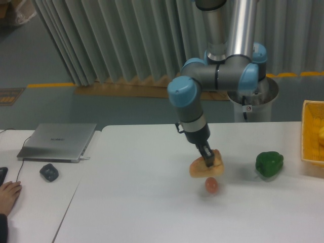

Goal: Place the triangular bread in the basket
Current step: 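Lift the held bread and carry it toward the yellow basket, then lower the bread into the yellow basket and release it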

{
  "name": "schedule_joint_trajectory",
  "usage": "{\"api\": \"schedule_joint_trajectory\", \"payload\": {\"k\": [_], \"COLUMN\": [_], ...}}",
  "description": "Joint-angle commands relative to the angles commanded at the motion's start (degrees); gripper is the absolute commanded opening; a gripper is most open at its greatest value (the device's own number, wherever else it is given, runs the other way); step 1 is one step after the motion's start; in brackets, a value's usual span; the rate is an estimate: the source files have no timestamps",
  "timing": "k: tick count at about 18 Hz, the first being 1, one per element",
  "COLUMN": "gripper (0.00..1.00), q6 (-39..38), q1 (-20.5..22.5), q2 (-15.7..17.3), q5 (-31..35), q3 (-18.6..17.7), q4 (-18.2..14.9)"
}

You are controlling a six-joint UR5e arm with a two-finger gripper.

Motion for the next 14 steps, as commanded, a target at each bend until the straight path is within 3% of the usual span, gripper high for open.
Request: {"api": "schedule_joint_trajectory", "payload": {"k": [5, 14], "gripper": [0.38, 0.38], "q6": [11.26, 25.68], "q1": [8.62, 18.11], "q2": [3.17, 5.81], "q5": [-2.11, -3.95], "q3": [0.00, -0.09], "q4": [-3.70, -7.48]}}
